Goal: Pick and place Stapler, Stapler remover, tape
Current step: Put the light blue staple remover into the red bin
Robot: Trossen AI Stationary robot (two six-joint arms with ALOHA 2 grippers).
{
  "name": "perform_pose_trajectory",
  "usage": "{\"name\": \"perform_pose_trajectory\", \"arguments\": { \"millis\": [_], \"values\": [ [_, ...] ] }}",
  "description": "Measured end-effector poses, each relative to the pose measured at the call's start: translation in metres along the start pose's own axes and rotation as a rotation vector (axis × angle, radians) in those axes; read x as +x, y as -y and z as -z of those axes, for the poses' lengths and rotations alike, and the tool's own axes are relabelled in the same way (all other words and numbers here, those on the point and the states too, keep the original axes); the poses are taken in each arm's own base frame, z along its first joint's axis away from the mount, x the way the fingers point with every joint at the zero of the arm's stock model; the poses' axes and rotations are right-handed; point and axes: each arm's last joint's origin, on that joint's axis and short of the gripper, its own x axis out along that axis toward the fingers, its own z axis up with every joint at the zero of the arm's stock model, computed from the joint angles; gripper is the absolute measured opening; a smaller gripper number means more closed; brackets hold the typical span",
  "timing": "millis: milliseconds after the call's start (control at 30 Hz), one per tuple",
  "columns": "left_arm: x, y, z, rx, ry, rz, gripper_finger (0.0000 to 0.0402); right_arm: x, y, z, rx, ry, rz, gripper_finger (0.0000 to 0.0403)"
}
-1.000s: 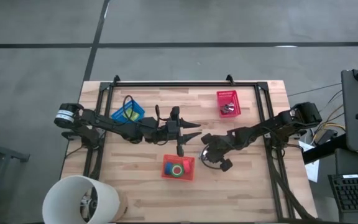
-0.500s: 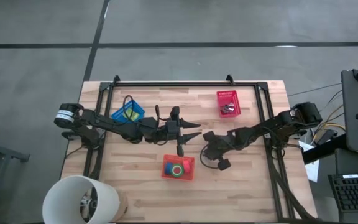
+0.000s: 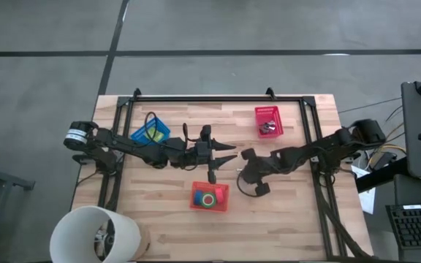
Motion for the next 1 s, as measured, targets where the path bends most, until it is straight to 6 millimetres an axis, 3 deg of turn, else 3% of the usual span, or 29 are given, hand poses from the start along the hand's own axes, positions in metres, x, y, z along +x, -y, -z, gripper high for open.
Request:
{"name": "perform_pose_trajectory", "arguments": {
  "millis": [200, 500, 767, 1000],
  "values": [
    [0.000, 0.000, 0.000, 0.000, 0.000, 0.000, 0.0126, -0.017, 0.007, 0.003, 0.033, -0.061, 0.191, 0.0008],
    [0.000, 0.000, 0.000, 0.000, 0.000, 0.000, 0.0126, -0.064, 0.035, 0.010, 0.284, -0.045, 0.544, 0.0008],
    [0.000, 0.000, 0.000, 0.000, 0.000, 0.000, 0.0126, -0.098, 0.071, 0.028, 0.572, 0.027, 0.686, 0.0008],
    [0.000, 0.000, 0.000, 0.000, 0.000, 0.000, 0.0126, -0.106, 0.103, 0.050, 0.733, 0.005, 0.730, 0.0008]
  ]
}}
